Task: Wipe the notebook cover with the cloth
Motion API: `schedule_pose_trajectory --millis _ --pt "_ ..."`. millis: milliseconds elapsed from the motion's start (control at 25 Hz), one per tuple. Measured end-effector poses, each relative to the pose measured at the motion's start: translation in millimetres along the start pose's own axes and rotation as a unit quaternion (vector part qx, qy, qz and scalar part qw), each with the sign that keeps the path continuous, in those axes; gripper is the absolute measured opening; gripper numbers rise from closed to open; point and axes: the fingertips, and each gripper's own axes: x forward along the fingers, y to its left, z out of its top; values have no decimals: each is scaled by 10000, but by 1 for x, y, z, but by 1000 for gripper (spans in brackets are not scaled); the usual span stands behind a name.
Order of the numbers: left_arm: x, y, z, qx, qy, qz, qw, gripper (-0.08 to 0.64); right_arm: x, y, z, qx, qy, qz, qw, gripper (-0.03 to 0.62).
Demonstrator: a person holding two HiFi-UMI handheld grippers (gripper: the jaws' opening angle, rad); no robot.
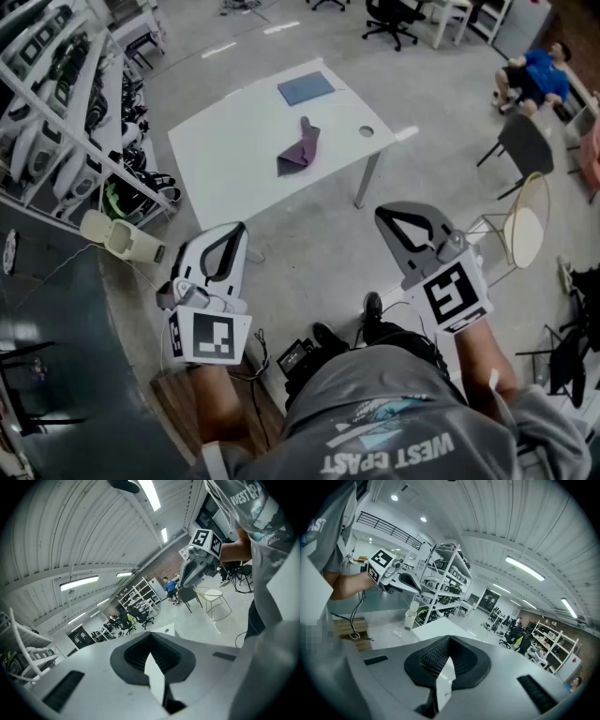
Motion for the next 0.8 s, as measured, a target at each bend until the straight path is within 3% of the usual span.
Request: schedule_pose_trajectory --millis 800 --pt "21 -1 -12 -166 -143 -144 9997 0 18 -10 2 244 -29 -43 9997 32"
